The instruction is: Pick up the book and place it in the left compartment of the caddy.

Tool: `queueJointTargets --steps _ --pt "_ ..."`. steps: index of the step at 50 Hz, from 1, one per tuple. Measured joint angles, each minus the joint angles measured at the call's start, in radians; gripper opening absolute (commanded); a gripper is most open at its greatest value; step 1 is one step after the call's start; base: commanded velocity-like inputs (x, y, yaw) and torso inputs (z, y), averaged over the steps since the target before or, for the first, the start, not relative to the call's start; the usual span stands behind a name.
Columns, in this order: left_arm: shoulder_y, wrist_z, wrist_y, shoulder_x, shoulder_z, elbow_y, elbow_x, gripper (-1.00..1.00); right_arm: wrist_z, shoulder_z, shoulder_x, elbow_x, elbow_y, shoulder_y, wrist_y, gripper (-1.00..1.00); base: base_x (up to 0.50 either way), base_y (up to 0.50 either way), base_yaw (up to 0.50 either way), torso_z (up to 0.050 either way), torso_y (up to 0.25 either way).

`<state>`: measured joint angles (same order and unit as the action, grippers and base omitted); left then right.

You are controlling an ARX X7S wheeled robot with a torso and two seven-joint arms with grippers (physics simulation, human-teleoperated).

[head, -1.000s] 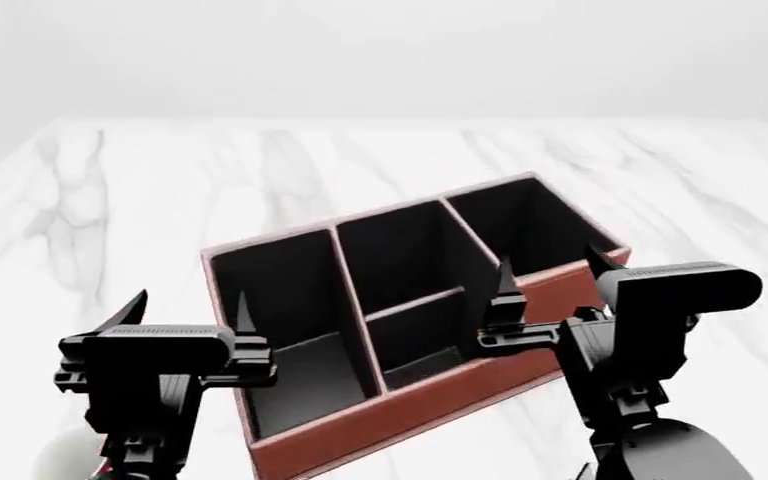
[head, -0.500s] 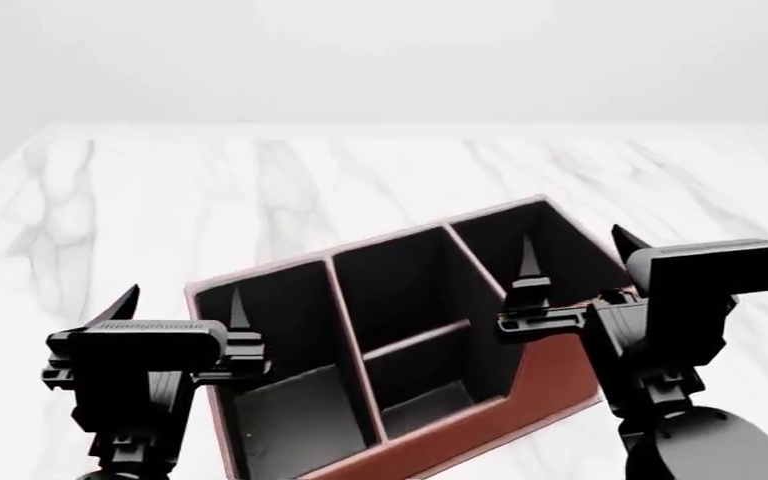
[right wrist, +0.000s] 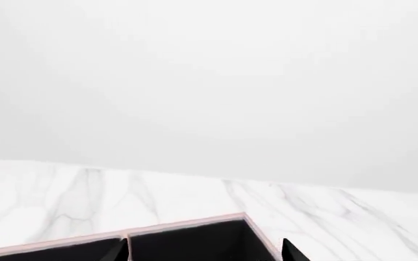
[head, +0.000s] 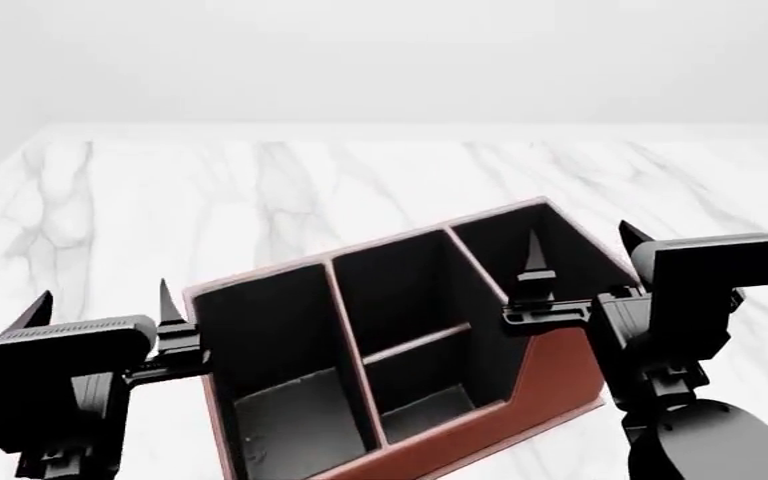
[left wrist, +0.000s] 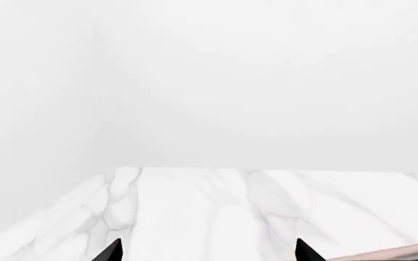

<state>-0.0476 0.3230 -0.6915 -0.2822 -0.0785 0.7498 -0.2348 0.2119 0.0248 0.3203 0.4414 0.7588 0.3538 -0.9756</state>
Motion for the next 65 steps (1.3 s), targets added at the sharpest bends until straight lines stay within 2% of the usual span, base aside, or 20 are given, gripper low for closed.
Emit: queueJointTargets --steps 17,29,37,43,47,57,65 --pt "0.113 0.051 -0.013 0.0 -0.23 0.107 -0.034 1.0 0.01 -0.006 0.004 0.0 -0.012 -0.002 0.006 1.0 0.0 0.0 0.0 0.0 0.0" --pt "0.14 0.059 -0.001 0.003 -0.268 0.118 -0.046 1.0 0.037 -0.014 0.021 -0.006 -0.001 0.022 -0.033 1.0 0.0 0.0 0.0 0.0 0.0" --pt "0.146 0.06 0.001 0.001 -0.276 0.12 -0.053 1.0 0.019 0.052 0.062 0.076 0.088 0.126 -0.204 1.0 0.0 0.0 0.0 0.0 0.0" --pt "0.146 0.06 0.002 -0.003 -0.274 0.119 -0.055 1.0 -0.099 0.11 0.134 0.2 0.084 0.253 -0.337 1.0 0.0 0.0 0.0 0.0 0.0" --pt "0.144 0.06 0.004 -0.005 -0.27 0.113 -0.056 1.0 -0.206 0.089 0.21 0.247 0.038 0.319 -0.353 1.0 0.0 0.0 0.0 0.0 0.0" --pt "0.141 0.062 0.003 -0.011 -0.268 0.106 -0.06 1.0 -0.51 -0.058 0.422 0.264 -0.074 0.401 -0.255 1.0 0.0 0.0 0.0 0.0 0.0" --pt "0.144 0.065 0.003 -0.014 -0.271 0.107 -0.063 1.0 -0.668 -0.158 0.548 0.238 -0.101 0.4 -0.168 1.0 0.0 0.0 0.0 0.0 0.0"
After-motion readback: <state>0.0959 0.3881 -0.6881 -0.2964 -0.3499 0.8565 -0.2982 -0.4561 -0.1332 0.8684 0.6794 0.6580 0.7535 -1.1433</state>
